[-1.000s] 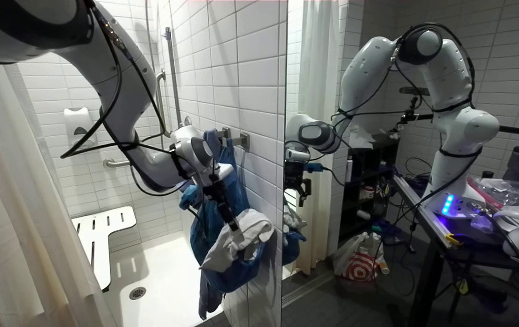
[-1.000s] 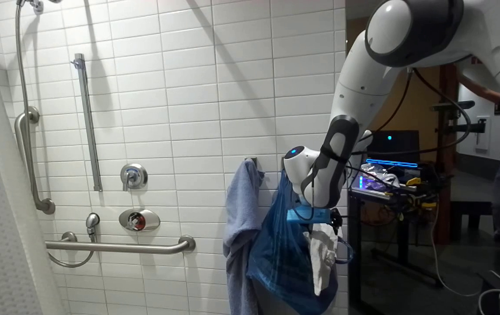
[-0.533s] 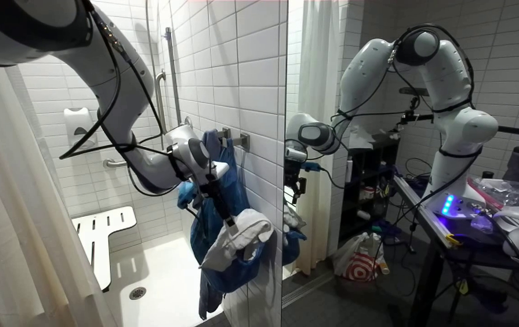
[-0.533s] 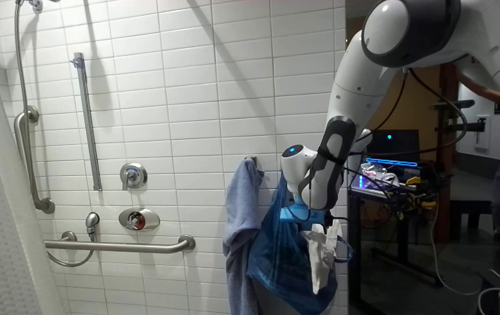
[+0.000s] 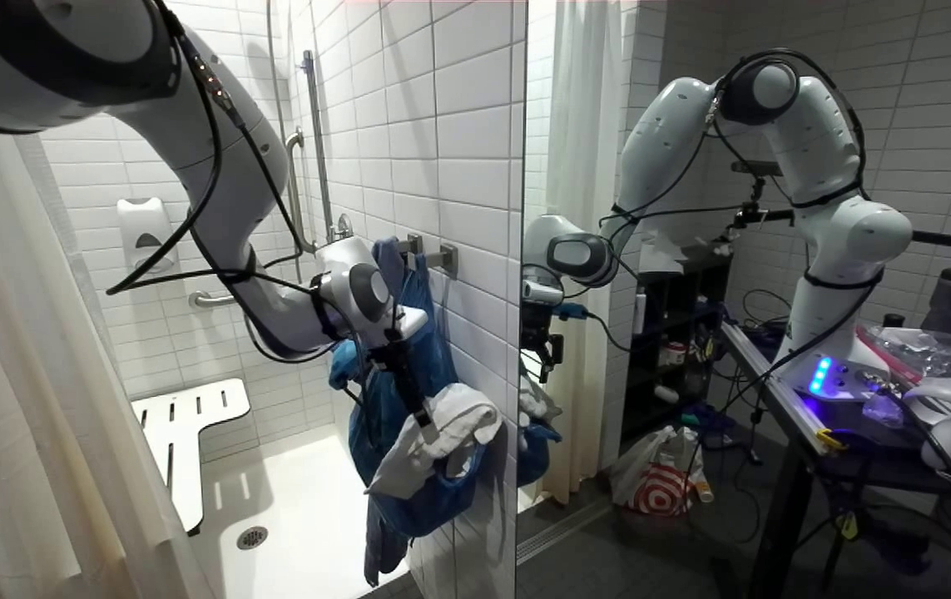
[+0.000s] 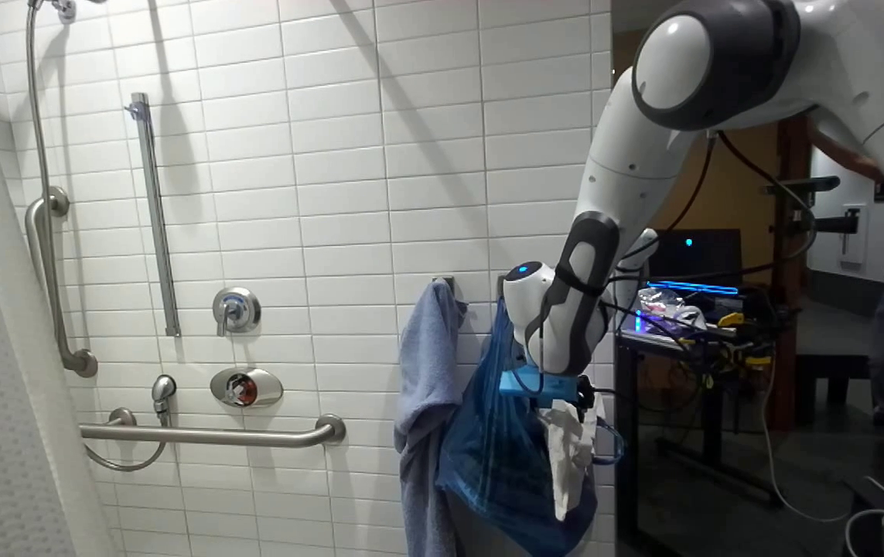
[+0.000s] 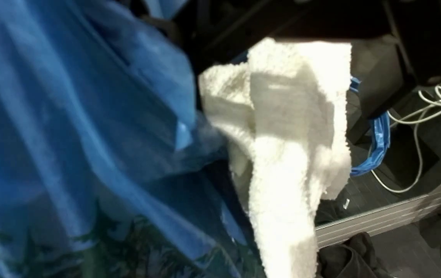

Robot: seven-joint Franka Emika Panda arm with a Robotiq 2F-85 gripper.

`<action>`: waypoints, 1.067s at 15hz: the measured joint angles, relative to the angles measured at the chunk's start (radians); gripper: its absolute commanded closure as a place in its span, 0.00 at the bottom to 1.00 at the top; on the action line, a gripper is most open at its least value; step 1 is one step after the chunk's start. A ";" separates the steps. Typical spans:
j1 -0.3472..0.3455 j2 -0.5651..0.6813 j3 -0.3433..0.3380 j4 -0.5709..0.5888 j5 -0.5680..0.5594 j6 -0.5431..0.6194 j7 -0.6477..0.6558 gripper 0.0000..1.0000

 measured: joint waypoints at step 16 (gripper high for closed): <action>0.024 0.015 -0.038 0.017 0.152 -0.004 -0.178 1.00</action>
